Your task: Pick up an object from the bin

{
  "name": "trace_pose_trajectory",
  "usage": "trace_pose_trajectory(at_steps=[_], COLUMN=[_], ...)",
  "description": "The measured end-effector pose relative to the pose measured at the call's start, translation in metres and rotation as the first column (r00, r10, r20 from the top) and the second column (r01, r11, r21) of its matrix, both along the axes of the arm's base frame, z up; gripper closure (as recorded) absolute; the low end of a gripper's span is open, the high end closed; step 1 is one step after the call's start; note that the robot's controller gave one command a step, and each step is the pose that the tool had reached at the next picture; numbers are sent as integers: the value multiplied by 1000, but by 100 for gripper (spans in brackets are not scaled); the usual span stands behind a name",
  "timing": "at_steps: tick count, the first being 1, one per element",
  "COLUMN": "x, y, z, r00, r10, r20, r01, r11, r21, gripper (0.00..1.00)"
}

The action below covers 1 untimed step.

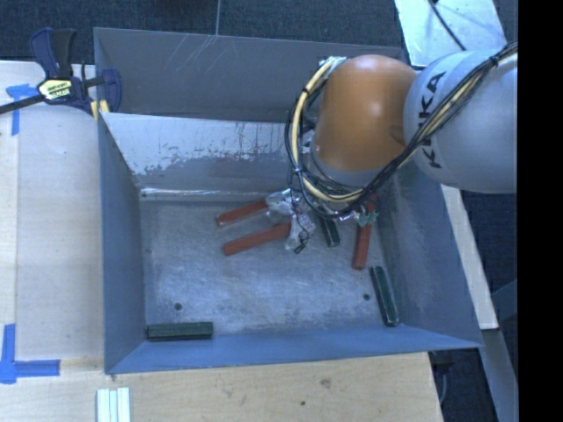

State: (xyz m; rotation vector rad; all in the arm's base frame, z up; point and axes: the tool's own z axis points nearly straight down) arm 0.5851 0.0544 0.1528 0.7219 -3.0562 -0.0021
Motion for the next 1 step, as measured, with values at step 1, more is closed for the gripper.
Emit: trace_pose_trajectory(at_steps=[1], x=[10], y=[8], z=[85], r00=[1000], r10=[28], r20=[15], r01=[-28], r11=[1000], r21=[0], gripper=[100])
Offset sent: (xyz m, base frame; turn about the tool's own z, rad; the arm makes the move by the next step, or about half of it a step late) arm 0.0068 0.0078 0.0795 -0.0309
